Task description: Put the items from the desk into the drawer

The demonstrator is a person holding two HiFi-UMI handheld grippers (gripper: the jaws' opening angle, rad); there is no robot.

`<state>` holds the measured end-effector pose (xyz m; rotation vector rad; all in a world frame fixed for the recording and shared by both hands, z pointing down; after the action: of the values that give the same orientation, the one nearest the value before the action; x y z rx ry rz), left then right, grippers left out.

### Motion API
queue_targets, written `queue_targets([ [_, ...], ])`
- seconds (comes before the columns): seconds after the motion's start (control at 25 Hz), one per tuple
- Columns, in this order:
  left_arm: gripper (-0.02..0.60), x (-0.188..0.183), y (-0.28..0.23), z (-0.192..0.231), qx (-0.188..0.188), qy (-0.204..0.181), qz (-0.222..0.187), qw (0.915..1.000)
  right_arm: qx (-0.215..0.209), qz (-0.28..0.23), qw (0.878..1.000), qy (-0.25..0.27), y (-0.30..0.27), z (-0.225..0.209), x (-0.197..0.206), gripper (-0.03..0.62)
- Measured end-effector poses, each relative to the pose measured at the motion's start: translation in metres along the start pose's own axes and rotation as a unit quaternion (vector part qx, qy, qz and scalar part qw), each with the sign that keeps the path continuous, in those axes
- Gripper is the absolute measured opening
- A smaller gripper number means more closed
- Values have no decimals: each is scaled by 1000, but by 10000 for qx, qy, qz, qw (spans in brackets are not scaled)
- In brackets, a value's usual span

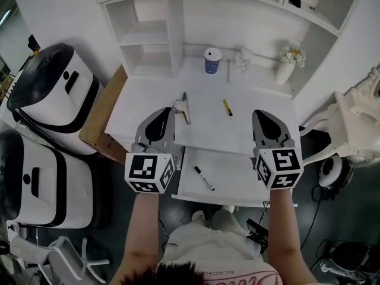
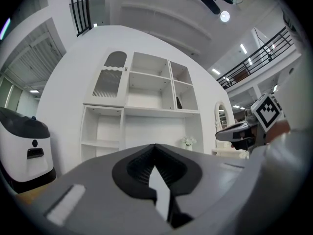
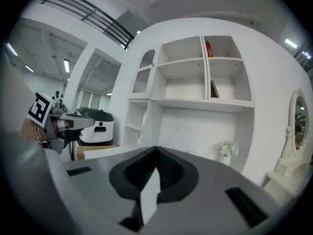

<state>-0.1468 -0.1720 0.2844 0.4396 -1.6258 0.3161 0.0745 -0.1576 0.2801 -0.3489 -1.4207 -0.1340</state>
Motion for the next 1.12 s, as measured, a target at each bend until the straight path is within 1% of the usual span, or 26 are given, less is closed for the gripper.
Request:
queue_targets([
  [0.2,9,3,-12,1,55,-15,14,10000,125,-61,9999,50,-8,-14,-8,8],
  [0.4,9,13,-27,-3,85,1,113,9999,29,222,9997,126,-35,-22,7,8],
  [0.68,9,40,-55,0,61,81,432,9990,-210,1017,9945,150,-94,-39,49,8],
  [0.84,9,57,-73,4,10,142,603,9981,-366,1545,9873,38,-130,-52,80,9],
  [0.96,9,67,-87,8,-54,182,700,9974,-527,1898,9802,-173,-155,-59,105,11],
  [1.0,9,70,-91,10,-73,191,737,9971,-566,2022,9774,-250,-162,-61,114,28],
  [1.04,9,74,-94,12,-92,203,775,9967,-596,2152,9742,-314,-169,-62,123,95],
  [1.12,9,82,-101,15,-134,239,858,9959,-645,2408,9676,-392,-183,-65,143,103],
])
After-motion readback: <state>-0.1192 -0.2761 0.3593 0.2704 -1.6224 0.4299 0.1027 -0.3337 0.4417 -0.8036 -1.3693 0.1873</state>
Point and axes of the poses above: the fingertips, and each gripper's own axes: y backward along the fingers, z to its left, x out of its underside, the point moved 1 cm from there along y, backward along the fingers, and after that the axes turned 5 degrees about -y, right-handed, at the moved point
